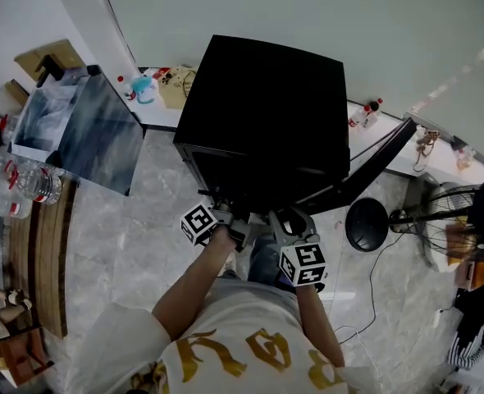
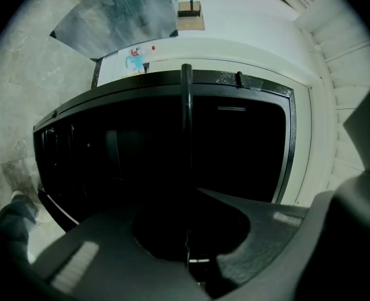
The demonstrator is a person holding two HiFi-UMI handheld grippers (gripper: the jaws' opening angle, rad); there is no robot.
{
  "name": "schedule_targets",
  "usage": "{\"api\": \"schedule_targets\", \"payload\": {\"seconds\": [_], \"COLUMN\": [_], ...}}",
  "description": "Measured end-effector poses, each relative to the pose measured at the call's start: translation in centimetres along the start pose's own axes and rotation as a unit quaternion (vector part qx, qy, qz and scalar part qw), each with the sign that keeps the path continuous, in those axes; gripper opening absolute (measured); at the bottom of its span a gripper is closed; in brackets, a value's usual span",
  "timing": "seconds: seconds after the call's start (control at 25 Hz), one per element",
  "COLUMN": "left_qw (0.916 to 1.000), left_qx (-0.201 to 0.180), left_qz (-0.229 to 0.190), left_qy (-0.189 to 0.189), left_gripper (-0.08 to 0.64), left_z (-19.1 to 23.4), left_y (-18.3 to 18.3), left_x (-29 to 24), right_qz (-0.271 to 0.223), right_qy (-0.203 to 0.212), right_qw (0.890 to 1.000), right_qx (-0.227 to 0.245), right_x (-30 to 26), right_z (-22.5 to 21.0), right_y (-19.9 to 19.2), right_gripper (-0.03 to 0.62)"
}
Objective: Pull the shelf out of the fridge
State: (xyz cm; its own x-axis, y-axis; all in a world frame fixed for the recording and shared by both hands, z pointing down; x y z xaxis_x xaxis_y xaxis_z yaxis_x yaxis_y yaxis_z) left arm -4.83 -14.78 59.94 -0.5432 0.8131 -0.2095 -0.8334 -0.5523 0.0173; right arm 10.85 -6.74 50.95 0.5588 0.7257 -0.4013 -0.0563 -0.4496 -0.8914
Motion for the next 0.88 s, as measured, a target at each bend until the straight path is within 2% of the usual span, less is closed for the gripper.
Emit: {"api": "schedule_targets", "payload": {"seconds": [0.88], "left_qw": [0.9998], "left_qx": [-0.003], "left_qz": [0.015], "left_qy": [0.008], "left_gripper": [0.017], "left_z": [0.6], "left_y": [-0.2], "left_x": [2.7], "right_qz": [-0.005], "right_qy": [-0.02], "right_qw": [1.0], "right_qx": [-0.002], "right_x": [0.7], "right_z": [1.7], "right_y": [-0.5], "right_gripper": [0.121]}}
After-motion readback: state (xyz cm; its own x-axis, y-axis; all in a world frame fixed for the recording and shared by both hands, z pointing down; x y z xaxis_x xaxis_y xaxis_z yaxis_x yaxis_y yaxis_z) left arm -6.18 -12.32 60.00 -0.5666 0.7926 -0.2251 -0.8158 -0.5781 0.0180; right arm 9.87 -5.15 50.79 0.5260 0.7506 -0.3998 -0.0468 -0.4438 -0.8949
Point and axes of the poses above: the fingertips, and each gripper's own axes: x backward along the fingers, z to its left, y out of its top, the point moved 6 cm from there along x, backward along the fingers, and after that the axes turned 10 degrees about y, right-handed, at the moved point
